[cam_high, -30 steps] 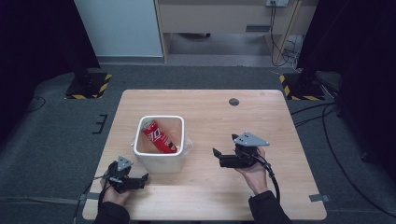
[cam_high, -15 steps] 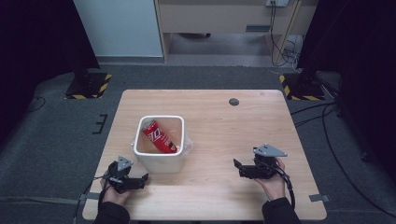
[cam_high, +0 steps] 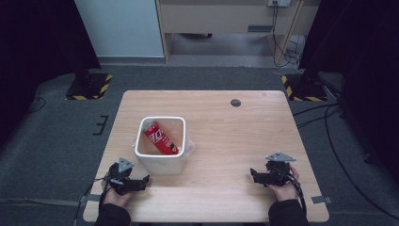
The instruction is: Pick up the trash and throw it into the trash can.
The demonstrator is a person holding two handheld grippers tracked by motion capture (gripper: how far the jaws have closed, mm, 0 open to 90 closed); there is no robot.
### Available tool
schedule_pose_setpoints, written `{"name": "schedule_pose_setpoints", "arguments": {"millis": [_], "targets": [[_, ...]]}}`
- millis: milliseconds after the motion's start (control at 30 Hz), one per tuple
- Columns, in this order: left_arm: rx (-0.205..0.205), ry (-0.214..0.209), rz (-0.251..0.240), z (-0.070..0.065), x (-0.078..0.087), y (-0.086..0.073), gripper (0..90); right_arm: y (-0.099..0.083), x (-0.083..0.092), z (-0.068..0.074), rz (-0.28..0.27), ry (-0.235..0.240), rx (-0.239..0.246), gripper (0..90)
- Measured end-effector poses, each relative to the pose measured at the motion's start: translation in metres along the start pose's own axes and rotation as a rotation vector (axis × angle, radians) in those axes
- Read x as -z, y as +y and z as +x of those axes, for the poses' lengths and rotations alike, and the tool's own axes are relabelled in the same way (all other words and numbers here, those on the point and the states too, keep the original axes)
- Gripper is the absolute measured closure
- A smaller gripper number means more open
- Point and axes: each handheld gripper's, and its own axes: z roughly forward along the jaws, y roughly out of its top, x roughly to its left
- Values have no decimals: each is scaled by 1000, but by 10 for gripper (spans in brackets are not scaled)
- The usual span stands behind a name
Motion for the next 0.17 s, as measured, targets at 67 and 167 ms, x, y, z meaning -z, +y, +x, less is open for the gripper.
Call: {"name": "schedule_pose_setpoints", "arguments": {"millis": [67,167], "targets": [[0,0,0,0,0,0,0,-1,-1,-5,16,-17,-17,52],[1,0,0,0,0,0,0,-3,-3,-10,30,-13,-44,47]]}}
